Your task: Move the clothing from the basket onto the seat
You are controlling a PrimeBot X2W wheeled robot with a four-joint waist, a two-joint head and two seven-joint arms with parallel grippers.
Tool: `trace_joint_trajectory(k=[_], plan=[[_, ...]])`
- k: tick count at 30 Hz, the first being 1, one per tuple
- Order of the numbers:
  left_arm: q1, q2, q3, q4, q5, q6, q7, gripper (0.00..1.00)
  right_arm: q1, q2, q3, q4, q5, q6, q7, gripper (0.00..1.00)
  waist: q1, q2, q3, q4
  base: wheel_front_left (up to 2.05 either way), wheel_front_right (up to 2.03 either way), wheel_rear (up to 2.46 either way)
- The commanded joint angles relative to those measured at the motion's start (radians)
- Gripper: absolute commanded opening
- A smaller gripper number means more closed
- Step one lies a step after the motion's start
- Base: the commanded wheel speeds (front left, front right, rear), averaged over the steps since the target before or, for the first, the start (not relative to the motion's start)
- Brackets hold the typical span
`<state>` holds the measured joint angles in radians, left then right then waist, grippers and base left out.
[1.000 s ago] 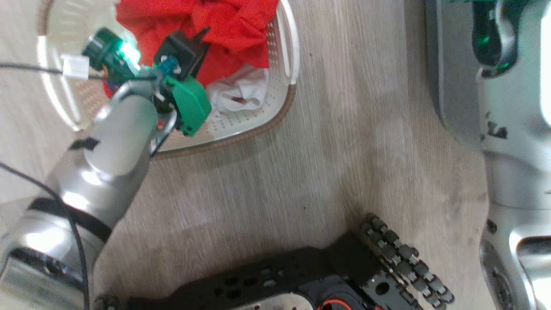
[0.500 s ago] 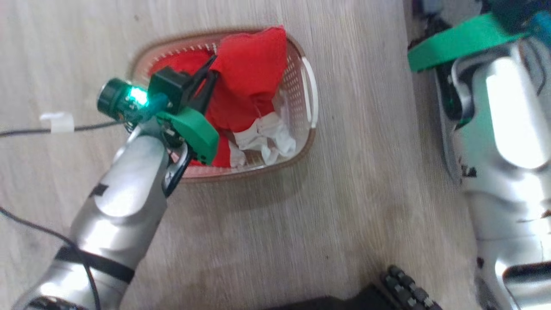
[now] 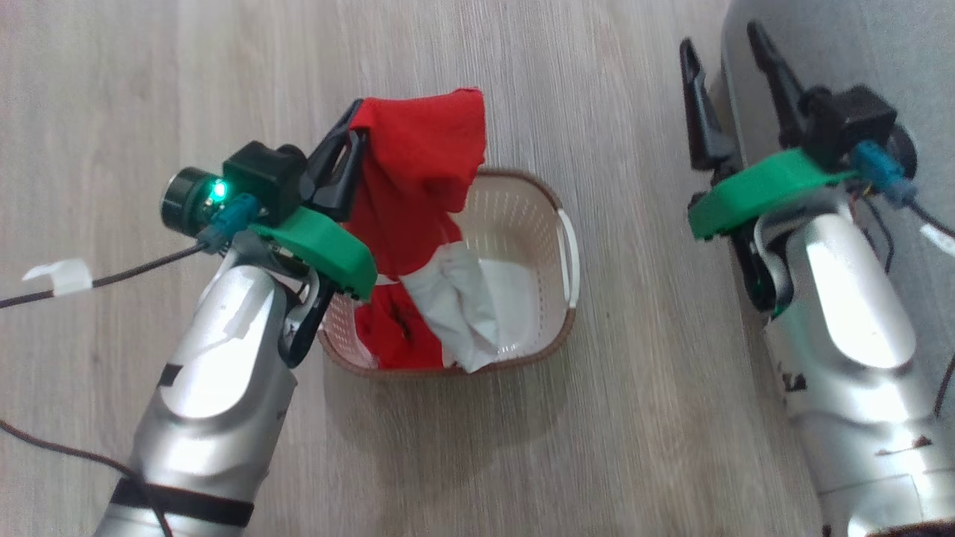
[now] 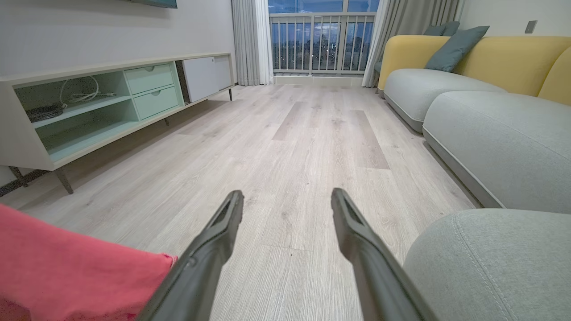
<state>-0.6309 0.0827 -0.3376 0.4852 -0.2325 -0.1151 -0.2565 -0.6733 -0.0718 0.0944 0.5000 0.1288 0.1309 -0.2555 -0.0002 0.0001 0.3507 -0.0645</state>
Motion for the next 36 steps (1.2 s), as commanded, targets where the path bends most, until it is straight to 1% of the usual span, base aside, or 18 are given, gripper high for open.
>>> trace_joint_trajectory(k=[1,8,14,22,27,30,34,35,36], plan=[[-0.010,0.008,0.052,-0.053,0.014,-0.005,-0.005,0.00,0.015,0.002,0.019,-0.024,0.008,0.000,-0.006,1.00,0.0002,-0.0001,-0.068,0.020,0.00,0.00,0.00],[-0.017,-0.008,0.098,-0.137,0.035,-0.012,-0.005,0.00,0.073,-0.001,0.041,0.001,0.030,0.000,-0.006,1.00,0.0002,-0.0001,-0.146,0.024,0.00,0.00,0.00],[-0.037,-0.014,0.108,-0.170,0.048,-0.014,-0.005,0.00,0.105,-0.002,0.059,0.018,0.048,0.000,-0.006,1.00,0.0002,-0.0001,-0.190,0.019,0.00,0.00,0.00],[-0.049,-0.019,0.105,-0.205,0.050,-0.015,-0.005,0.00,0.137,-0.001,0.072,0.027,0.063,0.000,-0.006,1.00,0.0002,-0.0001,-0.223,0.007,0.00,0.00,0.00],[-0.051,-0.019,0.099,-0.215,0.051,-0.015,-0.005,0.00,0.142,0.000,0.083,0.025,0.073,0.000,-0.006,1.00,0.0002,-0.0001,-0.221,0.004,0.00,0.00,0.00],[-0.052,-0.020,0.091,-0.223,0.051,-0.015,-0.005,0.00,0.130,0.004,0.150,-0.016,0.119,0.000,-0.006,1.00,0.0002,-0.0001,-0.214,0.006,0.00,0.00,0.00],[-0.048,-0.022,0.074,-0.232,0.049,-0.015,-0.005,0.00,0.092,0.004,0.316,-0.106,0.186,0.000,-0.006,1.00,0.0002,-0.0001,-0.205,0.010,0.00,0.00,0.00],[-0.048,-0.022,0.074,-0.232,0.049,-0.015,-0.005,0.00,0.092,0.004,0.316,-0.106,0.186,0.000,-0.006,1.00,0.0002,-0.0001,-0.205,0.010,0.00,0.00,0.00],[-0.047,-0.022,0.069,-0.234,0.048,-0.015,-0.005,0.00,0.076,0.000,0.358,-0.129,0.199,0.000,-0.006,1.00,0.0002,-0.0001,-0.202,0.012,0.00,0.00,0.00]])
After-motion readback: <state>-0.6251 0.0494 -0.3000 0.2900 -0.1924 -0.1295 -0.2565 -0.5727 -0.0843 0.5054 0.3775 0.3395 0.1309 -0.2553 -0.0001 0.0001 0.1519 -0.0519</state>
